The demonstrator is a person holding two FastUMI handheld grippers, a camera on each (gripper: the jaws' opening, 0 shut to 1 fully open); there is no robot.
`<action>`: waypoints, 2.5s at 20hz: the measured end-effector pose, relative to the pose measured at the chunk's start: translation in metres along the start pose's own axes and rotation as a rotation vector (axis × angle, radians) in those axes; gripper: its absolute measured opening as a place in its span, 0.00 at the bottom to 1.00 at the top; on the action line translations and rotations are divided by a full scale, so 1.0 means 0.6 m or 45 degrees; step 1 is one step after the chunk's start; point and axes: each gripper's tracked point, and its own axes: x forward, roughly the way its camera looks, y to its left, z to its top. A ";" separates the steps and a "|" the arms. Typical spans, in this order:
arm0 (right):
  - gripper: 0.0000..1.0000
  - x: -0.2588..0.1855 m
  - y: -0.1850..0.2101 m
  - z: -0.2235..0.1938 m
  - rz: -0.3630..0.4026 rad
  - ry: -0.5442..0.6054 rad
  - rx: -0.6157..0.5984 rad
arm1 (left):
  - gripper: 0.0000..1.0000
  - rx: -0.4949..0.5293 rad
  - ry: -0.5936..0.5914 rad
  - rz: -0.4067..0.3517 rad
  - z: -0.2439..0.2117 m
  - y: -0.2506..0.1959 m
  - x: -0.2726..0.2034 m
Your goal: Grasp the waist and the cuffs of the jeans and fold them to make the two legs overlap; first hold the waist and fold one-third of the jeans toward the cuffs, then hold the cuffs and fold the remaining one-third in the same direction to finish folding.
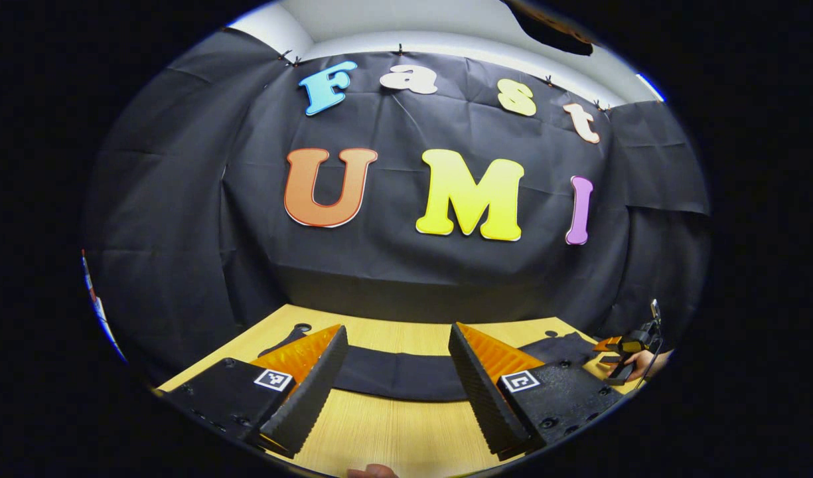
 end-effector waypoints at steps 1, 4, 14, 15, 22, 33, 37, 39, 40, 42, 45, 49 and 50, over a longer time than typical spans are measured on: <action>0.83 0.009 -0.008 0.001 -0.013 -0.004 0.038 | 0.98 0.010 -0.007 0.003 0.004 0.001 0.001; 0.82 0.026 0.001 0.014 0.031 -0.002 0.133 | 0.98 0.023 -0.021 0.024 0.010 0.004 -0.002; 0.28 0.079 -0.001 0.013 0.062 0.004 0.105 | 0.98 0.051 0.022 0.016 0.010 -0.012 -0.005; 0.22 0.079 -0.004 0.010 0.051 0.022 0.102 | 0.98 0.053 0.027 0.013 0.009 -0.013 -0.006; 0.02 0.049 0.065 0.036 -0.009 -0.090 -0.264 | 0.98 0.048 0.028 0.003 0.018 -0.011 0.002; 0.02 -0.083 0.373 -0.047 0.270 -0.257 -0.855 | 0.98 -0.028 0.038 0.020 0.013 0.059 -0.006; 0.00 -0.114 0.502 -0.175 0.441 -0.219 -1.011 | 0.98 -0.060 0.044 0.075 0.011 0.115 -0.017; 0.01 -0.120 0.549 -0.247 0.507 -0.209 -1.089 | 0.98 -0.070 0.058 0.110 0.005 0.150 -0.026; 0.01 -0.123 0.569 -0.283 0.538 -0.195 -1.120 | 0.98 -0.075 0.064 0.130 0.002 0.167 -0.030; 0.02 -0.127 0.599 -0.347 0.593 -0.169 -1.158 | 0.98 -0.085 0.066 0.172 0.000 0.203 -0.040; 0.02 -0.127 0.619 -0.442 0.652 -0.091 -1.191 | 0.98 -0.112 0.074 0.231 -0.006 0.248 -0.051; 0.02 -0.112 0.576 -0.589 0.655 0.082 -1.274 | 0.98 -0.128 0.083 0.286 -0.017 0.291 -0.062; 0.01 -0.102 0.559 -0.630 0.642 0.128 -1.303 | 0.98 -0.138 0.088 0.296 -0.021 0.300 -0.064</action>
